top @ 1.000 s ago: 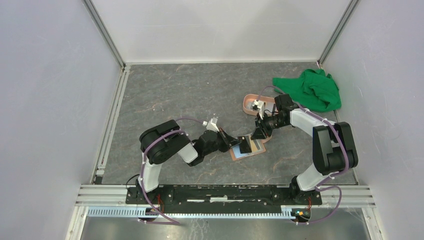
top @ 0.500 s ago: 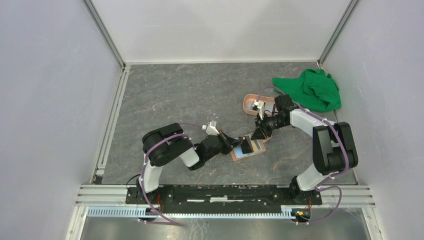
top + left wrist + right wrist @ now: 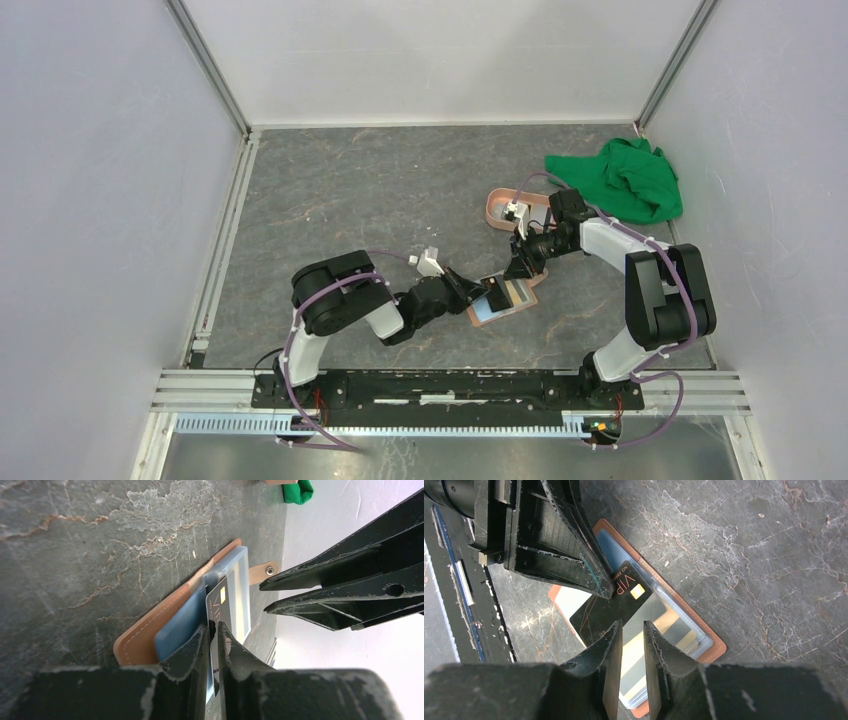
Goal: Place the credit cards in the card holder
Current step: Insert the credit card into the card holder.
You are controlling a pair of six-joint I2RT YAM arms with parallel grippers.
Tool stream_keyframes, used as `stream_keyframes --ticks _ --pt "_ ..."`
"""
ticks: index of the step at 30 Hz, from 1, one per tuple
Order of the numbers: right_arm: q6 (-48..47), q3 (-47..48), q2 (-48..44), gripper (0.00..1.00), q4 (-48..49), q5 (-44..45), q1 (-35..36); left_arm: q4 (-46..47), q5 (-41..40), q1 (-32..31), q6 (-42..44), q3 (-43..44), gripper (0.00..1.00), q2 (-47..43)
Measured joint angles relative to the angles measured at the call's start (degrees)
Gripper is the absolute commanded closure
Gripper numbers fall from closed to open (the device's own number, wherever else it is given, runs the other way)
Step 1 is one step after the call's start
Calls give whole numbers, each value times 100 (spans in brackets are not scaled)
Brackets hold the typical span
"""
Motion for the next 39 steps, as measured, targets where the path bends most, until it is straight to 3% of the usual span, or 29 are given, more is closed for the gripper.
stream_keyframes --ticks 4,7,22,39 --pt "-4 0 2 74 -13 157 7 -160 33 0 2 68 65 -2" --pt "-11 0 13 74 -31 254 11 -275 111 0 7 164 63 -31" --pt "-70 -2 15 74 -85 367 44 -1786 234 0 455 400 65 -684" --pt "-70 0 15 74 -87 369 44 -2319 614 0 590 566 72 -800"
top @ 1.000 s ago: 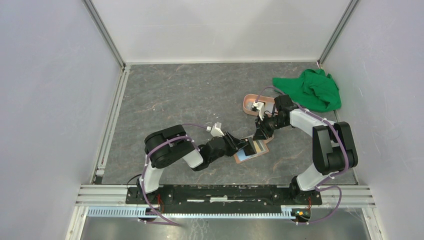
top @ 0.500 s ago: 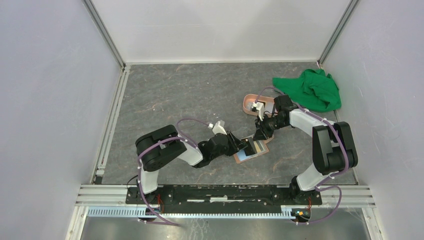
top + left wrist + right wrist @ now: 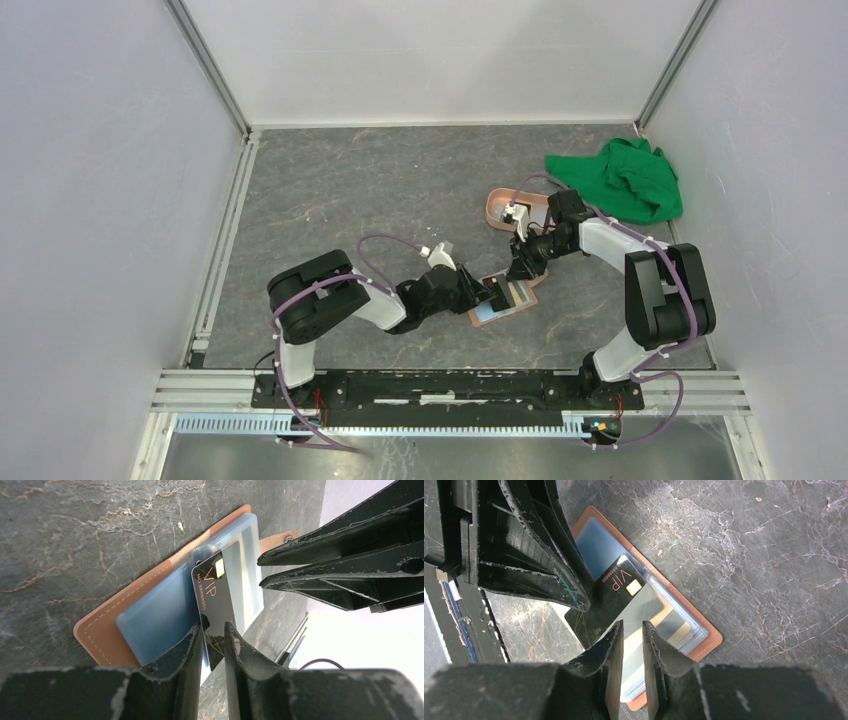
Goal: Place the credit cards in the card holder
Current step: Insert the credit card into the card holder.
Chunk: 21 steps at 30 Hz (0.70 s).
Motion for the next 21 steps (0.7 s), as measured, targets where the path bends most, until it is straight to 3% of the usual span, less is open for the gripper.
stream_keyframes --ticks 12,21 --pt "0 0 0 74 0 52 0 -186 361 -39 2 197 77 46" --pt "-37 0 -11 74 -26 197 0 -190 463 -61 9 310 71 149"
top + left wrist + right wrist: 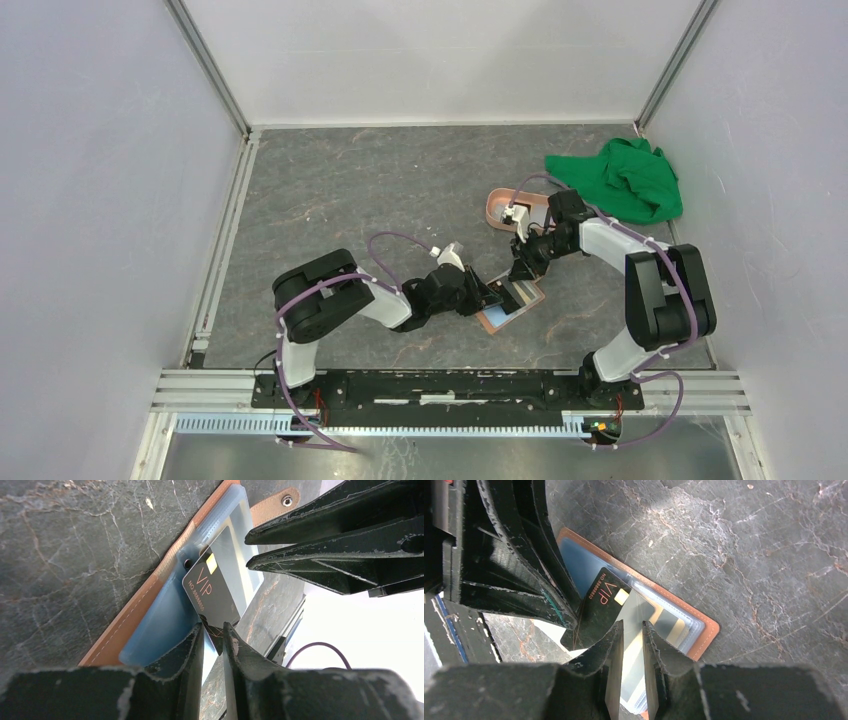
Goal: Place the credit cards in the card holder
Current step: Insert the credit card into the card holder.
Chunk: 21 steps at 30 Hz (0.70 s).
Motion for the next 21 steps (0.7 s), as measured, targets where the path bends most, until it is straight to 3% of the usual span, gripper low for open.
stream_keyframes --ticks 14,21 --pt "-74 0 -472 74 -15 647 -234 -131 122 2 330 -122 63 -280" --pt "-101 0 -472 74 -17 688 -234 -492 94 2 426 -334 72 -750"
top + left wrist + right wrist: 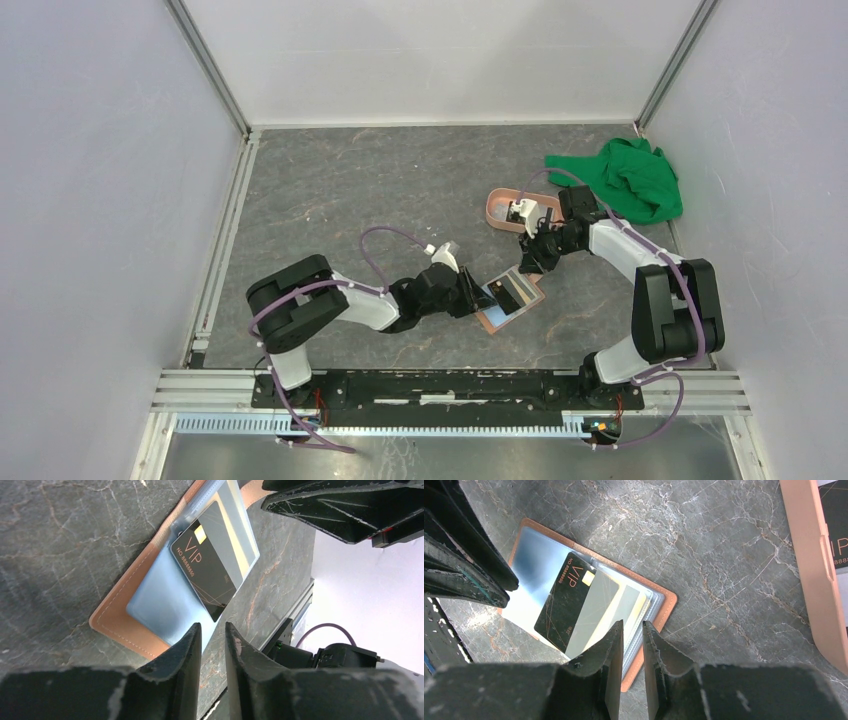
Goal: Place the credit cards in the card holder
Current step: Insert the credit card into the card holder.
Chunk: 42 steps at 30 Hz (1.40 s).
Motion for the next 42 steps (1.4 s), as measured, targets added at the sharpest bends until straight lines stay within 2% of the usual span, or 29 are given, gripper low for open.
stream_keyframes --ticks 5,8,16,30,42 --pt "-9 0 0 74 0 24 0 -350 20 0 55 52 88 -83" --pt "-9 0 0 74 0 79 -2 -400 90 0 66 160 91 -7" --pt "0 0 0 75 11 293 -9 -385 269 -2 66 393 93 382" --pt "55 0 155 79 127 1156 -2 -476 323 -9 70 459 96 444" --pt "13 7 461 82 74 1294 262 -503 457 -17 72 883 96 817"
